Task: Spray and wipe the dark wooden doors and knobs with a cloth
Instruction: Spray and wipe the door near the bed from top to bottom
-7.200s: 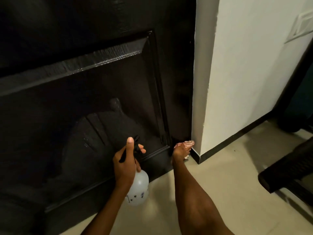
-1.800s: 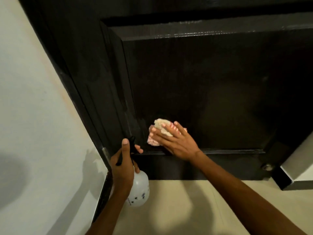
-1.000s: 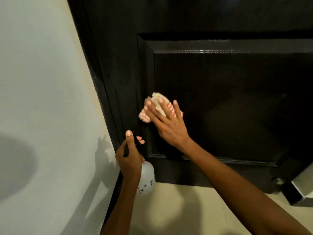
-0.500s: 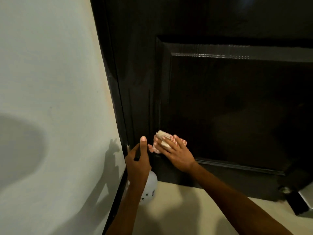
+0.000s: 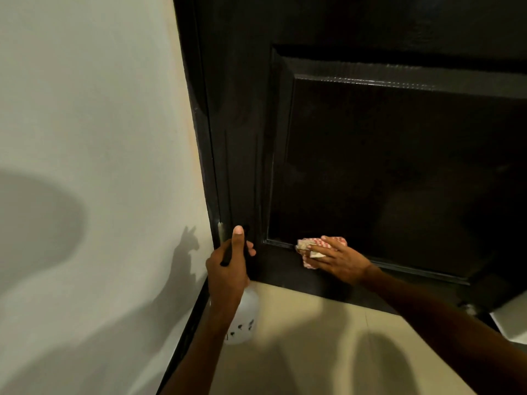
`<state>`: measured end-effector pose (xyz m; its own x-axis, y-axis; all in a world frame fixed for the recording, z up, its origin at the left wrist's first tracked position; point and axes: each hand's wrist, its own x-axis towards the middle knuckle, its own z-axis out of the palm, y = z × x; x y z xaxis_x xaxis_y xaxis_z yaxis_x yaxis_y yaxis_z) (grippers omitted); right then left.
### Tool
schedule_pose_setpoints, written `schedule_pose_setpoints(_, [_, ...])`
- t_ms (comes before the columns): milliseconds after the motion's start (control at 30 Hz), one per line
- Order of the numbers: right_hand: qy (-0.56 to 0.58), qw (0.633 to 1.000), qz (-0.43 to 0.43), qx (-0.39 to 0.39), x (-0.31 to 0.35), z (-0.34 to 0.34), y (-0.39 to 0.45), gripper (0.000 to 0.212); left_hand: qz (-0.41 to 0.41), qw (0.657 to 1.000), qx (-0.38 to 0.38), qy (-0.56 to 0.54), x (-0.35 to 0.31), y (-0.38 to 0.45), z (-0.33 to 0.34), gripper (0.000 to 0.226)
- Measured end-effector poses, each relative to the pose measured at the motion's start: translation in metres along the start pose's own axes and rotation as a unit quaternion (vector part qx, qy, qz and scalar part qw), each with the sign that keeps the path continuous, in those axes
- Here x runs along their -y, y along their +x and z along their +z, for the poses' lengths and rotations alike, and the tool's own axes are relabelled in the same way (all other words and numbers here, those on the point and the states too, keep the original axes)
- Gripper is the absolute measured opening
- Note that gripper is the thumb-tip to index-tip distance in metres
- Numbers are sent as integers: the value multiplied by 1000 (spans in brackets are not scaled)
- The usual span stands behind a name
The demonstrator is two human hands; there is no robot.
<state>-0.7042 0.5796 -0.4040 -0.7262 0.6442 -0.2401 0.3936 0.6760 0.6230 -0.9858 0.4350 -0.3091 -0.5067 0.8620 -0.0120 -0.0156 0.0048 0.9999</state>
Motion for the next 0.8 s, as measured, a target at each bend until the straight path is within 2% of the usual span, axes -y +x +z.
schedule_pose_setpoints(67, [-7,999,-7,47,-1,6,-9,79,4,1000,16,0,-1,-10,-4,59])
schedule_pose_setpoints(200, [-26,999,-4,24,9,-10,6,91,2,1000,10,5,-12,-27,-1,61])
schedule_pose_setpoints(333, [-48,994,-27,-95,29,-31,50,63,9,1000,-23,9,-21,-36,2,64])
schedule_pose_setpoints(433, [-43,987,-4,-155,33,-66,73,54,28,998,-56,-4,-30,-35,3,69])
schedule_pose_setpoints(567, [-19,968,25,-247,8,-95,72,59,46,995,-90,-6,-47,-30,-3,69])
schedule_pose_setpoints(667, [3,944,77,-321,-36,-122,66,60,37,992,-113,-30,-63,-22,-11,65])
schedule_pose_setpoints(800, [19,898,162,-408,-83,-175,65,81,63,991,-115,-38,-84,-6,-14,67])
